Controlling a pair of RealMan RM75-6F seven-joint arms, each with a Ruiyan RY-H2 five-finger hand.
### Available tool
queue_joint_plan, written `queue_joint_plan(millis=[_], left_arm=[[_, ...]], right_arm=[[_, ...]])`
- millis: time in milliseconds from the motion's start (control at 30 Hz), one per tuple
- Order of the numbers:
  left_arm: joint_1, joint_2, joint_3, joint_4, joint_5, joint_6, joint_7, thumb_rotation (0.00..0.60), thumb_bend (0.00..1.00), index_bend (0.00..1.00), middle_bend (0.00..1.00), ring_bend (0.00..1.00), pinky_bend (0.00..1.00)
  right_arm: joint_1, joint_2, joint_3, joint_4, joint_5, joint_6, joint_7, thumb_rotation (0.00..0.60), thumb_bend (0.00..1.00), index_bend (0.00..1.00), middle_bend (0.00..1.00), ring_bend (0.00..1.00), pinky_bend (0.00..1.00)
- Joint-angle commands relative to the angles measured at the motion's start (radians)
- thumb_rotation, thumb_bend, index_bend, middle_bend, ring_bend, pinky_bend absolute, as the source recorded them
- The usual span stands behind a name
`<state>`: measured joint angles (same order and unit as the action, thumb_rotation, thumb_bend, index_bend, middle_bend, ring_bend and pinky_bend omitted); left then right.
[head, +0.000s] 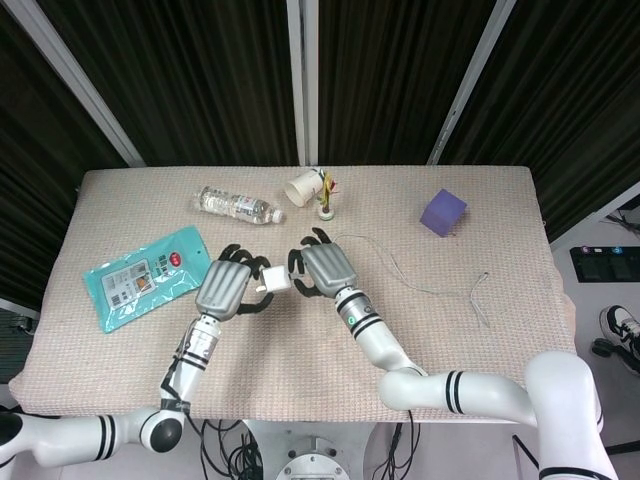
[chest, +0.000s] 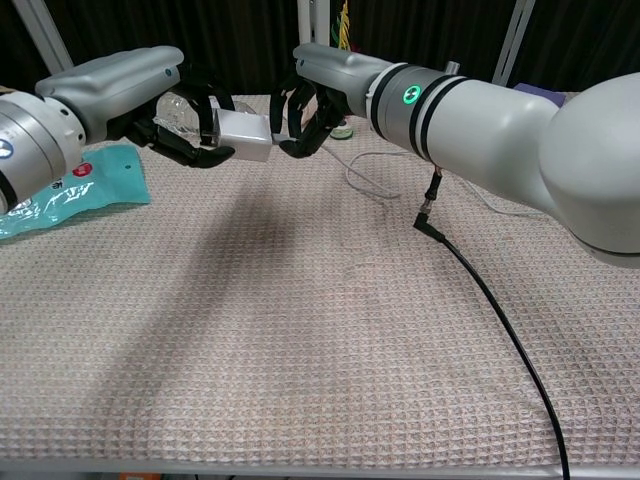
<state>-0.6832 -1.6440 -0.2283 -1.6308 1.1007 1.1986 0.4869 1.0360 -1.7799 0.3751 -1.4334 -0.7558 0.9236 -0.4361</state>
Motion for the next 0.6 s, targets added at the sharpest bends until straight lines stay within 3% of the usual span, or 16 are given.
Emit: queue_joint_plan(millis=[33,600], left_arm=[[-0.001,-0.003,-0.002,0.003,0.000,0.000,-0.003,0.441,0.38,0.52,0.47,0.26,0.17],[-0.022,-0.029,-0.004,0.015,-0.016,0.004,0.056,0.439,0.38,0.52,0.47,0.26,0.17]], right_arm=[[0.003,-0.006,0.002,0.007,0.000,0.003,0.009,0.600,0.35,0.63,0.54,0.19,0.00],[0.029,-0.040,0.014,0.017,0.046,0.036,-0.002,0.600,0.35,0.63,0.54,0.19,0.00]])
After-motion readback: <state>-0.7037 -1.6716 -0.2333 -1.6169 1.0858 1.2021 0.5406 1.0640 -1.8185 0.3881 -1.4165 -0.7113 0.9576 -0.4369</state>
